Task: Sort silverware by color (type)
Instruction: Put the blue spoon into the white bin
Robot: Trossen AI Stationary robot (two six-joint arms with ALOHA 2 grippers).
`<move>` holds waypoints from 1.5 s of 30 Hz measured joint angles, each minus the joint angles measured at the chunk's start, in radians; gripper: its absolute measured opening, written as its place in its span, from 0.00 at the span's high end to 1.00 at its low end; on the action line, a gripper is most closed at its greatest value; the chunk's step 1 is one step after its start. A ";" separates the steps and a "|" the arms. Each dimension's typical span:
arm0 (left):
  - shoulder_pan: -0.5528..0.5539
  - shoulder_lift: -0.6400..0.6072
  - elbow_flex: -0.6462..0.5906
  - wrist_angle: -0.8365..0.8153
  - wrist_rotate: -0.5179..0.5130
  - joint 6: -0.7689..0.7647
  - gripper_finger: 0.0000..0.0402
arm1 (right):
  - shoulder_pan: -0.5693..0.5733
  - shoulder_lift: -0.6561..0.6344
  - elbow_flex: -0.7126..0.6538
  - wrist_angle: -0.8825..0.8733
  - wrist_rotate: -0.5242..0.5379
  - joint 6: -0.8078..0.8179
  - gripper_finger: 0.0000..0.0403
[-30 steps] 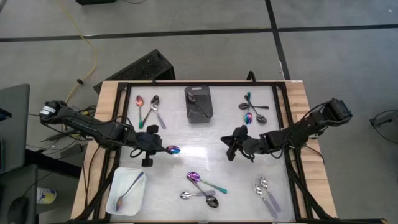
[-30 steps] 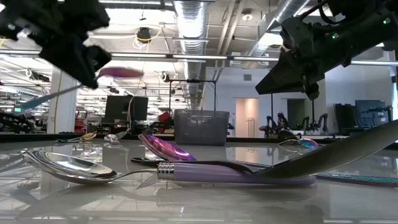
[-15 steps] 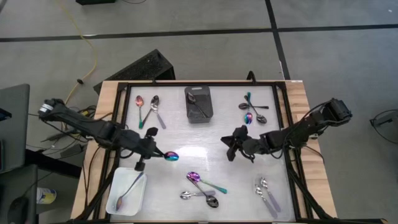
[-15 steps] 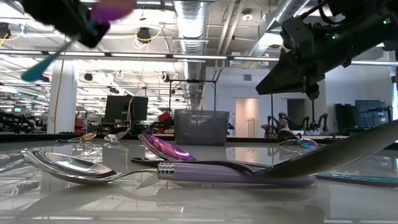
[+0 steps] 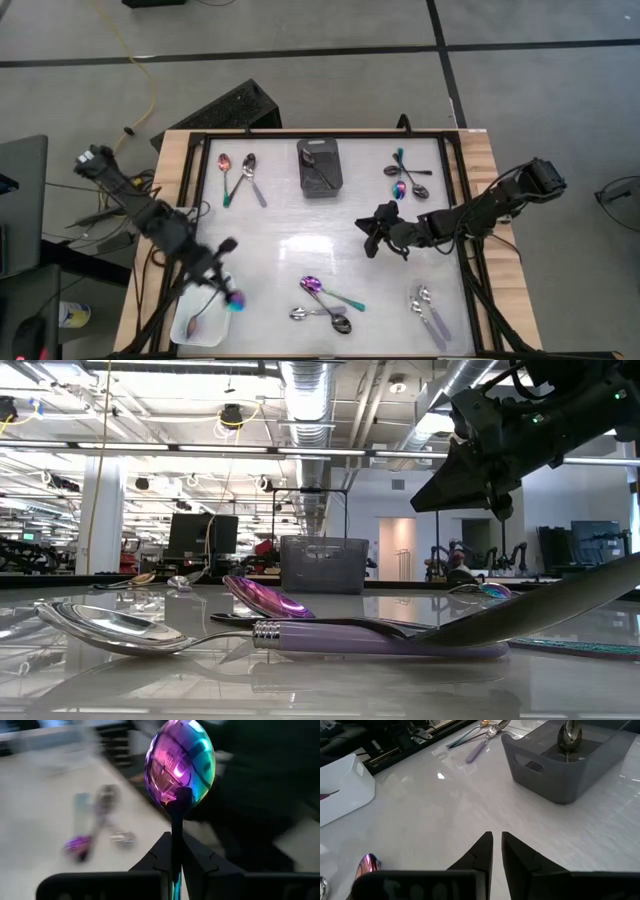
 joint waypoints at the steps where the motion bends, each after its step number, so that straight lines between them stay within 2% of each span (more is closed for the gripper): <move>1: -0.033 0.005 0.000 -0.001 0.014 0.025 0.97 | 0.000 0.000 0.000 0.000 0.000 0.000 0.84; 10: -0.252 0.039 -0.001 0.013 0.029 0.404 0.99 | -0.015 0.000 0.000 0.025 0.000 0.065 0.84; 15: -0.321 0.043 -0.001 -0.066 0.033 0.578 0.99 | -0.017 0.000 0.000 0.031 -0.003 0.162 0.84; 21: -0.343 0.049 -0.002 -0.150 0.027 0.717 0.99 | 0.016 0.000 0.000 0.035 -0.003 0.237 0.84; 27: -0.342 0.083 -0.002 -0.186 -0.055 0.782 0.99 | 0.044 0.000 0.000 0.037 0.000 0.296 0.84; 38: -0.344 0.209 -0.002 -0.236 -0.055 0.937 0.99 | 0.066 0.000 0.000 0.036 0.074 0.309 0.84; 45: -0.369 0.222 -0.002 -0.325 -0.065 1.044 0.99 | 0.066 0.000 0.000 0.039 0.107 0.326 0.84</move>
